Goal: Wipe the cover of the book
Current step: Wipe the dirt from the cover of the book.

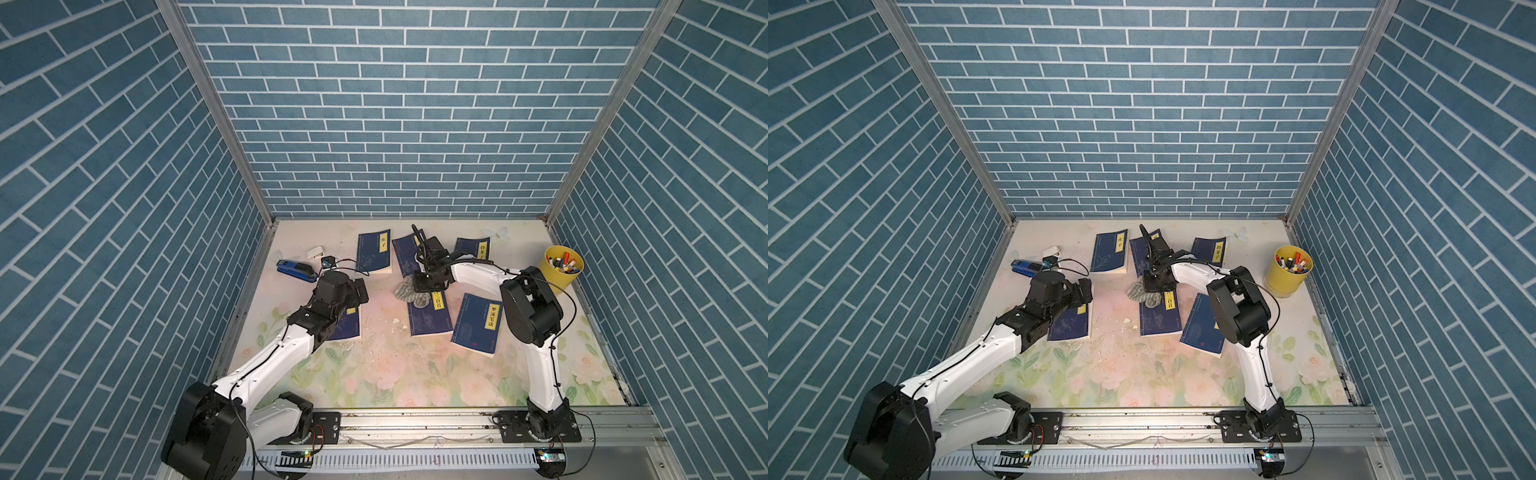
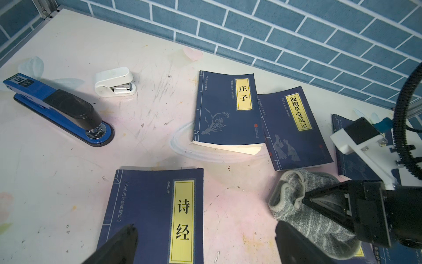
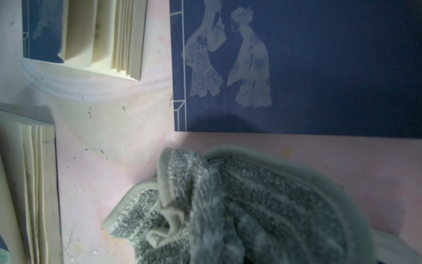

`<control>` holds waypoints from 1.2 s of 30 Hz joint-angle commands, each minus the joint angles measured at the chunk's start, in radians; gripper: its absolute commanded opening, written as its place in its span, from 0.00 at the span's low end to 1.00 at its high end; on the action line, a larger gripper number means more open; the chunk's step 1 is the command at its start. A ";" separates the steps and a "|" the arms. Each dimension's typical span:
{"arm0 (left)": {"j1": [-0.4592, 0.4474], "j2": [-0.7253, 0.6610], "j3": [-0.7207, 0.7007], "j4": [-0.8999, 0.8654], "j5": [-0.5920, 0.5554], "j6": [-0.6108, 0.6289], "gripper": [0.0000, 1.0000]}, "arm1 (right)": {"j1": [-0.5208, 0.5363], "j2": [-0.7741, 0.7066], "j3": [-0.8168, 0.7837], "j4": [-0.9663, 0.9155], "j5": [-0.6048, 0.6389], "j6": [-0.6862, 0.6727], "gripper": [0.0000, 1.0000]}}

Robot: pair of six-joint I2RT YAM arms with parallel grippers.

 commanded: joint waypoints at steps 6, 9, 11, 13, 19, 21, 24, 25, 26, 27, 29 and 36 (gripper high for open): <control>0.008 0.030 -0.004 0.009 -0.002 0.023 0.99 | 0.140 -0.118 -0.284 -0.047 0.062 0.050 0.00; 0.009 0.037 -0.005 0.016 -0.002 0.026 1.00 | 0.166 -0.175 -0.389 -0.004 0.059 0.098 0.00; 0.009 0.041 -0.005 0.016 0.000 0.029 1.00 | 0.166 -0.200 -0.433 0.024 0.061 0.113 0.00; 0.010 0.046 -0.006 0.019 0.002 0.030 1.00 | 0.158 -0.196 -0.424 0.020 0.075 0.104 0.00; 0.010 0.029 0.003 -0.003 0.007 0.031 1.00 | 0.070 -0.118 -0.297 0.024 0.002 0.055 0.00; 0.010 0.009 0.000 -0.012 -0.003 0.034 1.00 | 0.046 -0.074 -0.219 -0.011 -0.010 0.019 0.00; 0.013 -0.013 -0.004 -0.025 -0.017 0.038 1.00 | 0.028 -0.007 -0.105 -0.061 -0.024 -0.023 0.00; 0.014 -0.017 -0.004 -0.027 -0.017 0.037 1.00 | 0.026 0.013 -0.072 -0.077 -0.028 -0.032 0.00; 0.015 -0.020 -0.006 -0.029 -0.018 0.037 1.00 | 0.026 0.033 -0.040 -0.090 -0.029 -0.039 0.00; 0.016 -0.023 -0.008 -0.030 -0.019 0.036 1.00 | 0.026 0.050 -0.013 -0.098 -0.030 -0.040 0.00; 0.018 -0.025 -0.008 -0.030 -0.018 0.032 1.00 | 0.026 0.081 0.021 -0.103 -0.041 -0.040 0.00; 0.017 -0.011 0.006 -0.022 -0.011 0.037 1.00 | 0.039 0.072 -0.010 -0.092 -0.027 -0.026 0.00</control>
